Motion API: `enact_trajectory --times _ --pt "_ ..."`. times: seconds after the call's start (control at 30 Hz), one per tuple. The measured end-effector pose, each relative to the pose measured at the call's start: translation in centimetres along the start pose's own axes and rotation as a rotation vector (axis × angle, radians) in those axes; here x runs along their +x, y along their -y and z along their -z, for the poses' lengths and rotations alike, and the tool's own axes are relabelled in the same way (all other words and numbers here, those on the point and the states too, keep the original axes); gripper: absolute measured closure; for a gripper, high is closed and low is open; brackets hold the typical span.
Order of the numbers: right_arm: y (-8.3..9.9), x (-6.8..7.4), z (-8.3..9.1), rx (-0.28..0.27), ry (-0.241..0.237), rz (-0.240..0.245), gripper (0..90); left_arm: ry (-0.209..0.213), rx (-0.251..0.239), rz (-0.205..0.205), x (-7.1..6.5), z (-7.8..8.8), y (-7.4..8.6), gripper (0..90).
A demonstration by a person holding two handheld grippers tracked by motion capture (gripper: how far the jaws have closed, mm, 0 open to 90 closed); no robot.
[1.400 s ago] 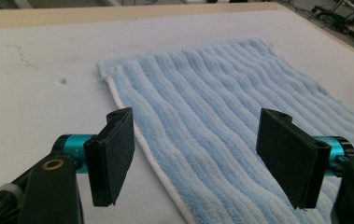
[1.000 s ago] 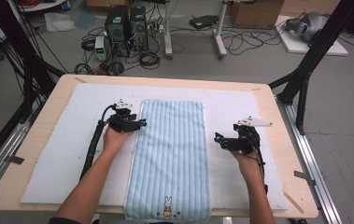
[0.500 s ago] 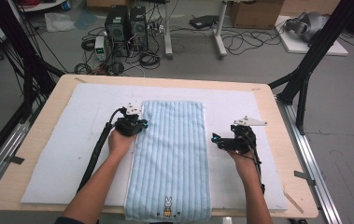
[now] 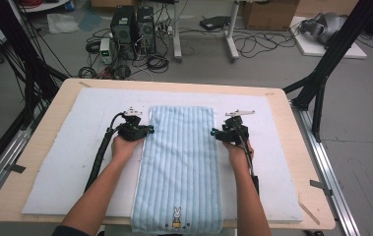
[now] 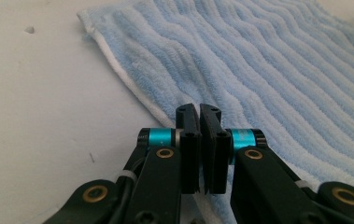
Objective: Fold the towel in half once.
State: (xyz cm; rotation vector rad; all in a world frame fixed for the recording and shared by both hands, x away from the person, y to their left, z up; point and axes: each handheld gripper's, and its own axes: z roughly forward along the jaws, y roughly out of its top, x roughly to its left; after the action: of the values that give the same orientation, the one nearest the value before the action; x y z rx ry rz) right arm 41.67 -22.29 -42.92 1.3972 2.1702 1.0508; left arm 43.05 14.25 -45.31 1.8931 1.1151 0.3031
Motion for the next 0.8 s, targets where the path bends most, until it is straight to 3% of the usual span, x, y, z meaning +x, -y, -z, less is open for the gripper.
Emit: enact_trajectory --times 0.2,0.33,0.47,0.57,0.67,0.7,0.8 --pt "-1.2 0.6 -2.5 0.042 0.015 -0.008 53.4 0.008 0.005 0.007 0.1 0.0 0.0 86.3" --pt "-1.2 1.3 -2.9 0.071 0.052 0.018 53.8 0.005 0.005 0.007 0.0 0.0 0.0 86.3" --pt "-1.1 1.2 -2.7 0.078 0.045 0.009 54.7 0.004 0.007 0.006 0.1 0.0 0.0 86.3" --pt "-1.0 1.2 -2.8 0.094 0.044 0.014 60.4 0.008 0.006 0.01 0.1 0.0 0.0 86.3" --pt "-1.0 1.2 -2.7 0.103 0.021 0.022 82.7 0.008 0.006 0.01 0.1 0.0 0.0 86.4" --pt "-1.0 1.3 -2.8 0.105 -0.001 0.022 85.2 0.009 0.004 0.013 0.1 0.0 0.0 86.4" --pt "-1.1 1.3 -2.8 0.098 0.008 0.029 86.9 0.014 -0.031 0.031 0.5 0.2 -0.2 86.8"
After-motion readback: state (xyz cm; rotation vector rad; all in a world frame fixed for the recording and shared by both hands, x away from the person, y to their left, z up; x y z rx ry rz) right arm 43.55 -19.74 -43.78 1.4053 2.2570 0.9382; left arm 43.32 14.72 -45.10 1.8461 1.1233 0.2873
